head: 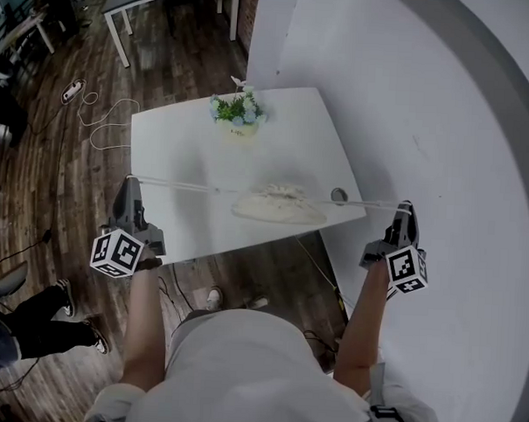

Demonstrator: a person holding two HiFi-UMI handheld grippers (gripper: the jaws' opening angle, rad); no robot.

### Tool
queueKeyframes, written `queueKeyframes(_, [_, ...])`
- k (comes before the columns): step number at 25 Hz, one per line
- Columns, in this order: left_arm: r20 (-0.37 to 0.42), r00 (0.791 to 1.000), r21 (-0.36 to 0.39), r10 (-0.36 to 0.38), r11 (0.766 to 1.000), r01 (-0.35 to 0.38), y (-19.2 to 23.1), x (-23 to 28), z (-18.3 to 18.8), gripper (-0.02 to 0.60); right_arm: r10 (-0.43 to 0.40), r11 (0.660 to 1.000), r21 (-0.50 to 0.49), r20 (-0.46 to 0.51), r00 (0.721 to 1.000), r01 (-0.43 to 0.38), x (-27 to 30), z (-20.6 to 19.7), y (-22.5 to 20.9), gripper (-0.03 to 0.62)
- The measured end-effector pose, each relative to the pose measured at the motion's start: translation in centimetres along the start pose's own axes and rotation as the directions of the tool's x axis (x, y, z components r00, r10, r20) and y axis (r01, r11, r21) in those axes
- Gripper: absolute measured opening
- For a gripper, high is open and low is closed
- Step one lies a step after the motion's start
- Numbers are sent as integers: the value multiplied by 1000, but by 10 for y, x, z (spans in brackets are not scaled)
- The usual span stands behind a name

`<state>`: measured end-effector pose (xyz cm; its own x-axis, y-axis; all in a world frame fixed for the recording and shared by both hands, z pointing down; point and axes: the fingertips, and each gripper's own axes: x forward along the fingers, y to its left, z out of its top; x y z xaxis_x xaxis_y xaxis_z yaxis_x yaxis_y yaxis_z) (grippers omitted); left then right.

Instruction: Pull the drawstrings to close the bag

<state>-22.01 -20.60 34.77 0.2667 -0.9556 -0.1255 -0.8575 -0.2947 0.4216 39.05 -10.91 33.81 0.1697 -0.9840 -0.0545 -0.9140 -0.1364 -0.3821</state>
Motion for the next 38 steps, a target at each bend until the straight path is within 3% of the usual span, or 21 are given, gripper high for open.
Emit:
queueKeyframes(7, [-24, 982, 121, -187, 975, 189, -84, 12, 22, 15, 137, 990, -23, 39, 990, -136, 4, 20, 68, 41])
queueKeyframes(12, [0, 963, 125, -269, 956, 267, -114, 6, 42, 15, 210, 977, -37, 52, 976, -209, -10, 36, 102, 41])
queueKeyframes(19, [34, 955, 127, -295, 949, 288, -124, -6, 67, 15, 267, 963, -55, 54, 962, -264, -20, 49, 125, 41])
queueKeyframes(29, [36, 958, 122, -285, 953, 278, -120, -26, 67, 15, 334, 935, -128, 21, 942, -329, -33, 41, 150, 41])
queueKeyframes(38, [49, 963, 139, -266, 956, 257, -123, -48, 86, 15, 373, 923, -112, 33, 927, -367, -42, 50, 165, 41])
